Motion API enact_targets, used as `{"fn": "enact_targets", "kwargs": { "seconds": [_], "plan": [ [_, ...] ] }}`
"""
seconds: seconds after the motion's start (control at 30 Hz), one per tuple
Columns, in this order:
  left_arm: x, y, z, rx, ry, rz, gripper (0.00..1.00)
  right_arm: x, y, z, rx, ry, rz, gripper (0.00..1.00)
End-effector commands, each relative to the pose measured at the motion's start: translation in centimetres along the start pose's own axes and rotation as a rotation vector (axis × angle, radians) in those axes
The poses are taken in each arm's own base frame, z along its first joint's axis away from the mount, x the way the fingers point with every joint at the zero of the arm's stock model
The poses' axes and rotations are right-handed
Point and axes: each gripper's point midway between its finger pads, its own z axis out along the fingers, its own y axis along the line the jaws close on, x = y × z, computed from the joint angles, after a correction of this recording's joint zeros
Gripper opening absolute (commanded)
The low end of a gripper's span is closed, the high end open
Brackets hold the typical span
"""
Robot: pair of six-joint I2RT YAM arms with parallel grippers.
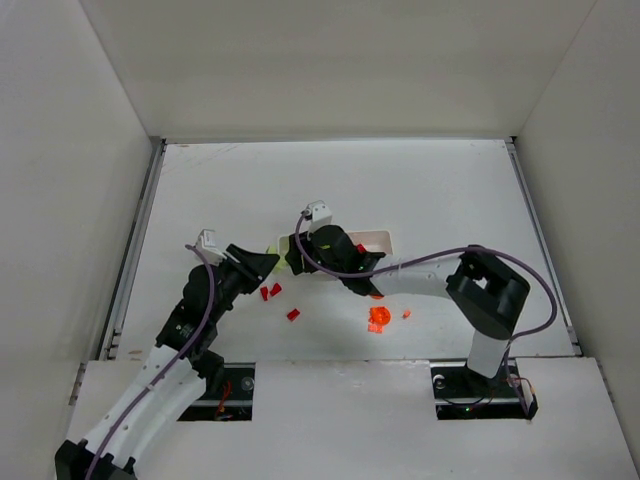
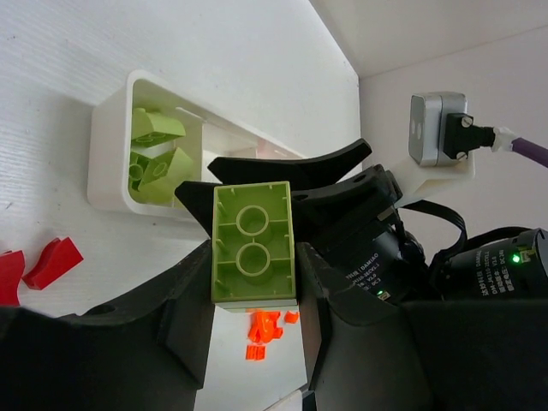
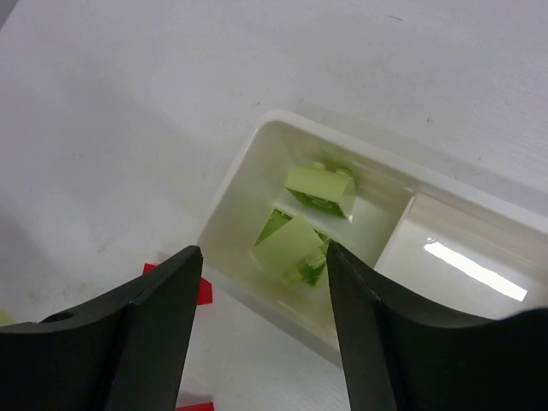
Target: Sort the legos into containers by color
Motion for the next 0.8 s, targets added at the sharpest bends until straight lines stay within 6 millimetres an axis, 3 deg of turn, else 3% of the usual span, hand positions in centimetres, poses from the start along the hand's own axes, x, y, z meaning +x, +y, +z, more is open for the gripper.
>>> {"fn": "enact_targets", "kwargs": {
  "seconds": [0.0, 0.2, 0.27, 0.37, 0.6, 0.77],
  "plan": [
    [-1.1, -2.0, 0.1, 0.060, -0.030, -0.043, 0.09, -3.4, 0.8, -1.3, -0.020, -0.085, 0.022, 0.66],
    [-0.2, -3.1, 0.5, 0.082, 0.023, -0.060, 0.10, -2.5, 0.3, -5.8, -0.049, -0.087, -0.024, 0.65],
    [0.4, -3.4, 0.6, 0.088, 0.059, -0.066, 0.10, -1.7, 1.3, -7.7, -0.098, -0.085, -0.072, 0.65],
    [1.2, -3.5, 0.9, 0.092, 0.101, -0.095, 0.10, -0.9, 3.1, -10.0, -0.174, -0.095, -0.151, 0.75],
    [3.2, -5.5, 0.8, 0.169, 0.198, -0.149, 0.10, -1.9, 6.6, -11.7, -0.343, -0.138, -0.171, 0.85],
    [4.5, -5.7, 0.3, 0.184, 0.228, -0.149, 0.10, -2.0, 6.9, -11.7, -0.352, -0.138, -0.181, 0.83]
  ]
}}
